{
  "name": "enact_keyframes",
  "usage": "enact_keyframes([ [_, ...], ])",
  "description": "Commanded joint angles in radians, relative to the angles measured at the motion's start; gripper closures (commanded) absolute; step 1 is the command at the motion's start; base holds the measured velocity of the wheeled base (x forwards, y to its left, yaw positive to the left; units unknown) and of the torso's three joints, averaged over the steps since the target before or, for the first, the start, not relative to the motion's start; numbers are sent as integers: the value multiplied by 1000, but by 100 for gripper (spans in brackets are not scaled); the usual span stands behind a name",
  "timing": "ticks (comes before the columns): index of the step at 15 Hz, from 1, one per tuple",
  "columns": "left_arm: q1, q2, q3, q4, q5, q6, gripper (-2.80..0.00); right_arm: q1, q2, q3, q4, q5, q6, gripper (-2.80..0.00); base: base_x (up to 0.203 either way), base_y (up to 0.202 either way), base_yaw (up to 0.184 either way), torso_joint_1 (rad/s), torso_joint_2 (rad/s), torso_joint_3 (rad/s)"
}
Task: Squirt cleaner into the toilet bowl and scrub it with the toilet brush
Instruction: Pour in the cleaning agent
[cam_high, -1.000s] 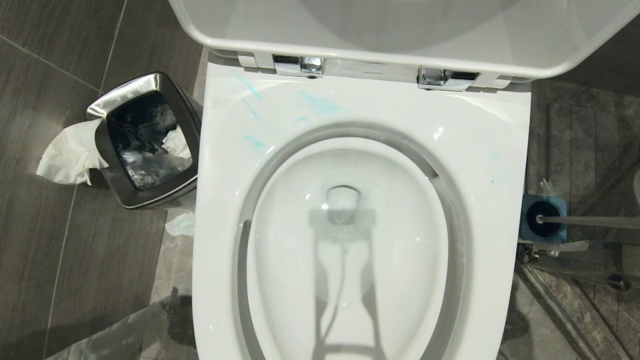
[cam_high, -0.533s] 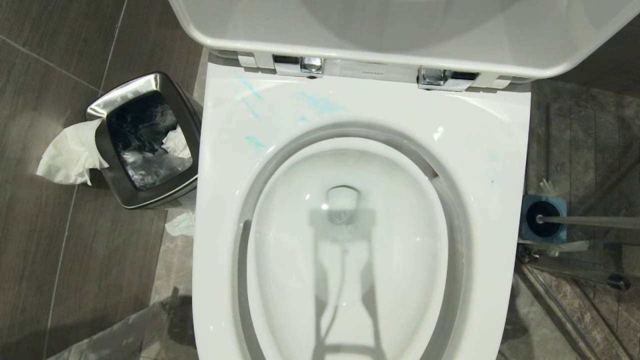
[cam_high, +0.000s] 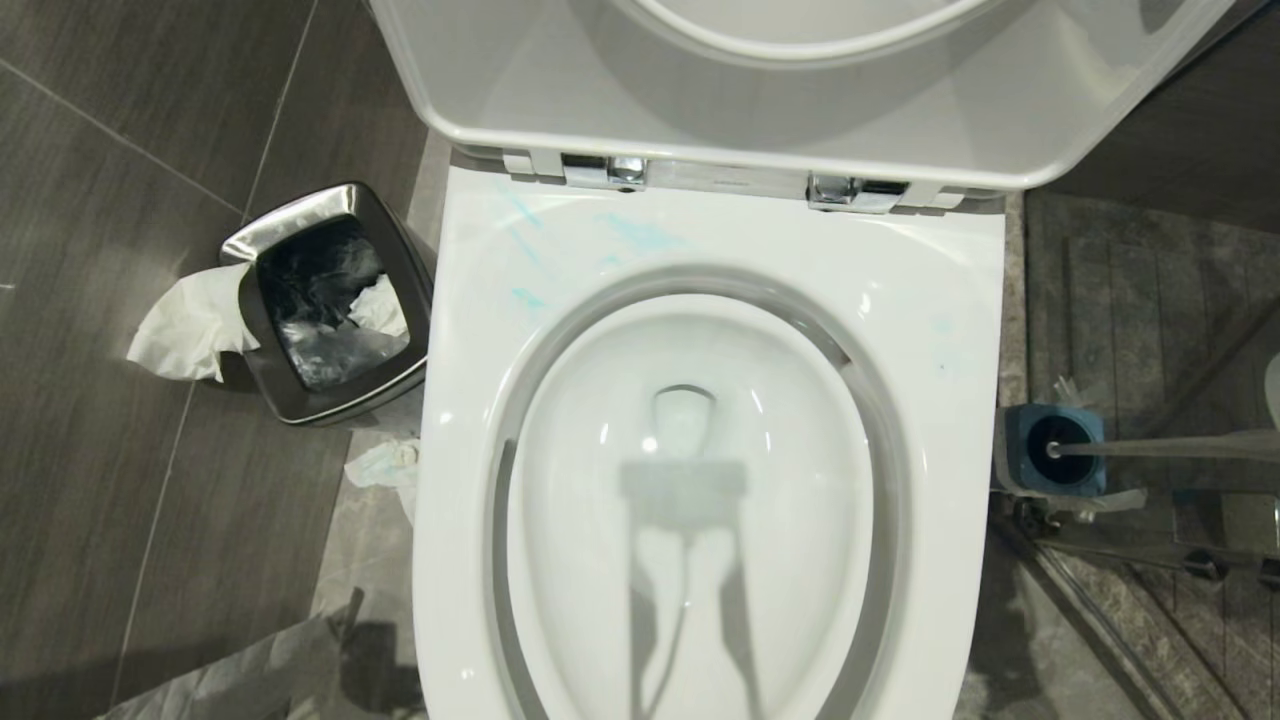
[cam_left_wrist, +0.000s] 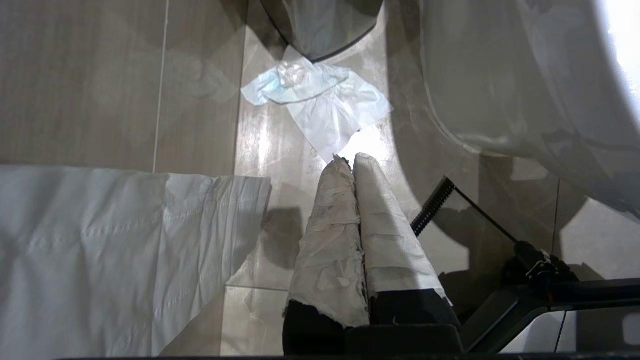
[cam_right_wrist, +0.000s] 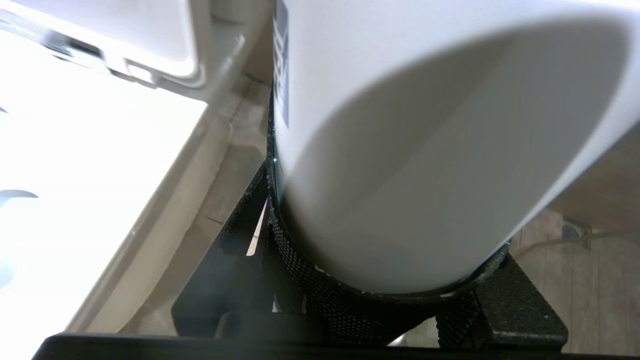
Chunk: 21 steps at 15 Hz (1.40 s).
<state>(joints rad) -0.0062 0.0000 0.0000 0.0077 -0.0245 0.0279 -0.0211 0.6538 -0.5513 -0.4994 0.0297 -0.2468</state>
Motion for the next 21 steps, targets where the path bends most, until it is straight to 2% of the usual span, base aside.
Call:
enact_keyframes([
  [1,0,2,2,0,0,1,0,0,18,1,6,6,-3,0,0,0,0,1,-3,205],
  [21,0,2,2,2,18,-17,0,3,146,-6,-2,4,6,0,0,0,0,1,1,193],
])
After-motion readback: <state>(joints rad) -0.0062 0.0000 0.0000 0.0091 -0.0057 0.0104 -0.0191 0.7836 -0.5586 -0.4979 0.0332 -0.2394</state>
